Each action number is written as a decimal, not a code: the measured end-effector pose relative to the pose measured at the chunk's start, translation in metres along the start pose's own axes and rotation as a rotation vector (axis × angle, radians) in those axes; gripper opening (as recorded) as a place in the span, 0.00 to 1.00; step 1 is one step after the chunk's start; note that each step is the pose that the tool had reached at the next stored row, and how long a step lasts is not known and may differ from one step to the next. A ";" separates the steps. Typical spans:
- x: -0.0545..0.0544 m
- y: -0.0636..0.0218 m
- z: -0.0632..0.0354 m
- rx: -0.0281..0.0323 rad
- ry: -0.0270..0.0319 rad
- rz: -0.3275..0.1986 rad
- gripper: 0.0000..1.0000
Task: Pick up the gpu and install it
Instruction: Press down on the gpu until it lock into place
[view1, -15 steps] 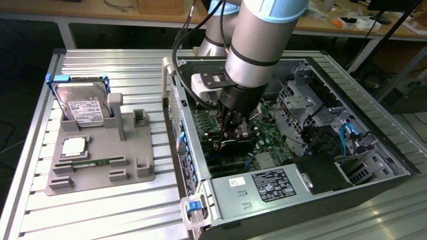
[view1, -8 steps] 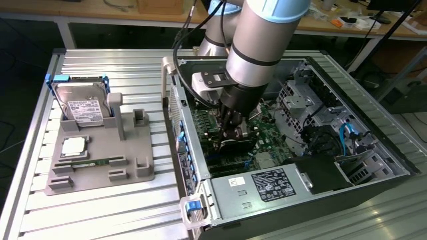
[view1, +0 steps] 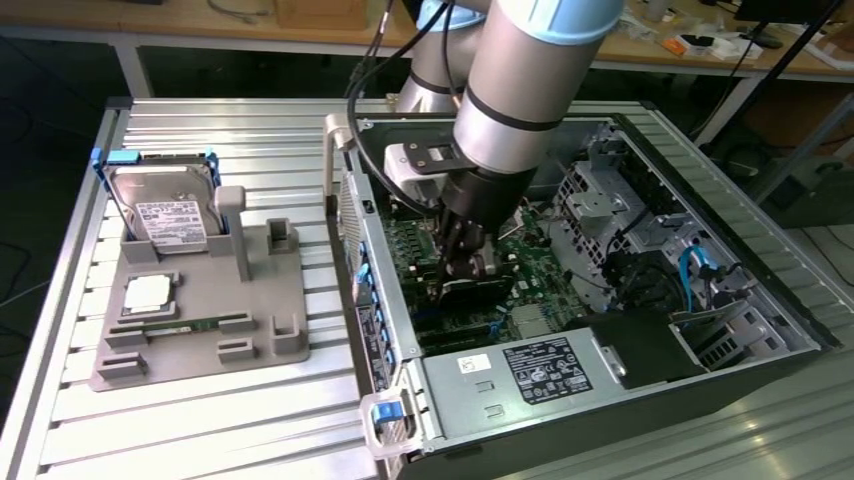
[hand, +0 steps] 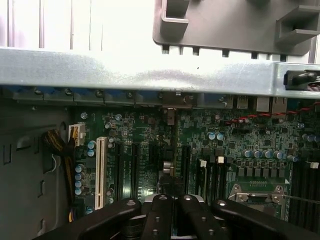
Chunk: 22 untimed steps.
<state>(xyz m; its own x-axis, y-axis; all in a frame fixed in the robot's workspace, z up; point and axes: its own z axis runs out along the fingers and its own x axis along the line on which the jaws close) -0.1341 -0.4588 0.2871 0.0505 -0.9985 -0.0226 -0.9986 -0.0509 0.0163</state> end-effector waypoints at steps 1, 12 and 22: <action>0.000 0.0000 -0.0012 0.0001 -0.0002 0.000 0.11; 0.000 0.0002 -0.0129 0.0002 -0.0002 0.000 0.11; 0.000 0.0003 -0.0166 0.0002 -0.0002 0.000 0.11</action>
<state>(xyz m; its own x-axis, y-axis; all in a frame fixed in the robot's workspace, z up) -0.1341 -0.4589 0.3037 0.0505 -0.9985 -0.0228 -0.9986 -0.0509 0.0162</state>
